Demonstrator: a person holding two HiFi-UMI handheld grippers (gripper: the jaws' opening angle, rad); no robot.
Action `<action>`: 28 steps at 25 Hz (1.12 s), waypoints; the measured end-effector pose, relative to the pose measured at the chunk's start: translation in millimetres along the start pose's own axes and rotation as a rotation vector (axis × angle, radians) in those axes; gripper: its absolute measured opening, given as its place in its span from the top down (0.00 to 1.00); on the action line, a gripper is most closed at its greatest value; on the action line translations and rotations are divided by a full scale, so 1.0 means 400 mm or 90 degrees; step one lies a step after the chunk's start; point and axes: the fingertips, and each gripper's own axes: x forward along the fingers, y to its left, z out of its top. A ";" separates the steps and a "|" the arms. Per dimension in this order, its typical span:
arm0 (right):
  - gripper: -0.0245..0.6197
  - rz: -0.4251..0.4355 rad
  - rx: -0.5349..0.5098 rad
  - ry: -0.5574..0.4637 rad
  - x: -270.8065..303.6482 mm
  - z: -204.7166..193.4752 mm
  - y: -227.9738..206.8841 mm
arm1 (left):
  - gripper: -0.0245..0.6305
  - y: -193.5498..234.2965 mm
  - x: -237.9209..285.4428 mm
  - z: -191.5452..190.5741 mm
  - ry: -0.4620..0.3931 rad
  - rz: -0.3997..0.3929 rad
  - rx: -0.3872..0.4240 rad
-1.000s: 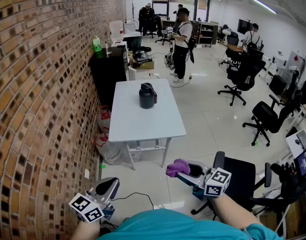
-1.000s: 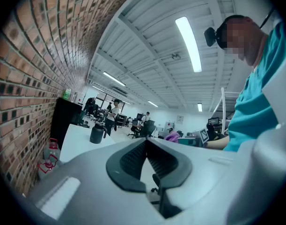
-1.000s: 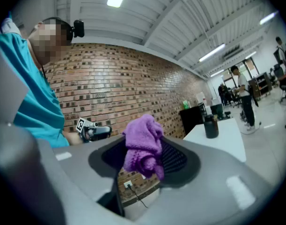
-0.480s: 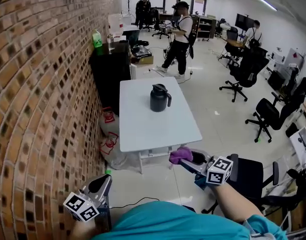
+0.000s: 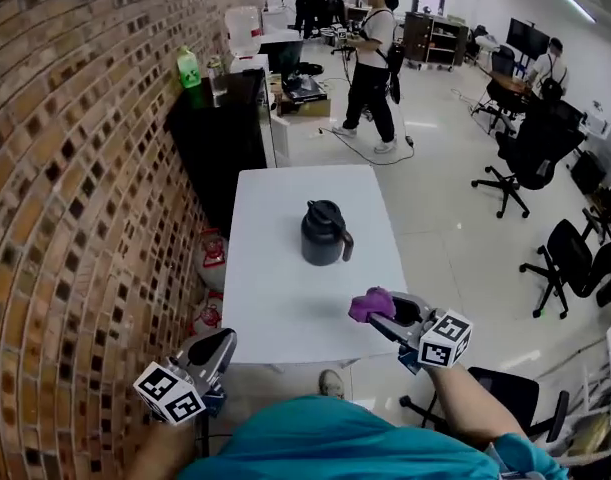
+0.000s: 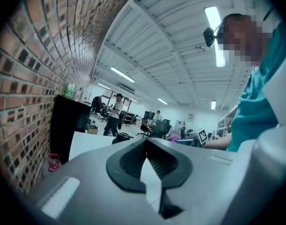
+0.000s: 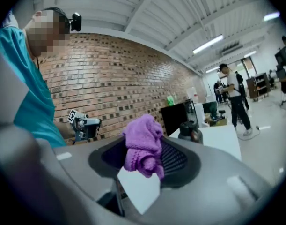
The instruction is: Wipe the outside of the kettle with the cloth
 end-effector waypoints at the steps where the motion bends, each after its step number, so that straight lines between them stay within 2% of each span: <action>1: 0.66 0.009 0.003 0.007 0.017 0.006 -0.065 | 0.96 0.007 0.051 0.005 0.005 0.006 -0.014; 4: 0.66 0.027 0.025 0.022 0.079 0.028 -0.250 | 0.96 0.024 0.169 0.022 0.038 0.016 -0.011; 9: 0.66 0.026 0.160 0.006 0.189 -0.003 -0.498 | 0.96 0.083 0.256 0.003 0.085 0.023 -0.043; 12: 0.66 0.032 0.238 -0.029 0.281 -0.039 -0.588 | 0.96 0.146 0.272 -0.034 0.107 0.008 -0.069; 16: 0.66 0.065 0.287 -0.080 0.353 -0.066 -0.611 | 0.96 0.204 0.303 -0.089 0.133 -0.044 -0.085; 19: 0.66 0.080 0.307 -0.100 0.368 -0.080 -0.604 | 0.96 0.239 0.356 -0.106 0.155 -0.082 -0.078; 28: 0.66 0.145 0.311 -0.088 0.408 -0.122 -0.627 | 0.96 0.294 0.436 -0.096 0.136 -0.086 -0.072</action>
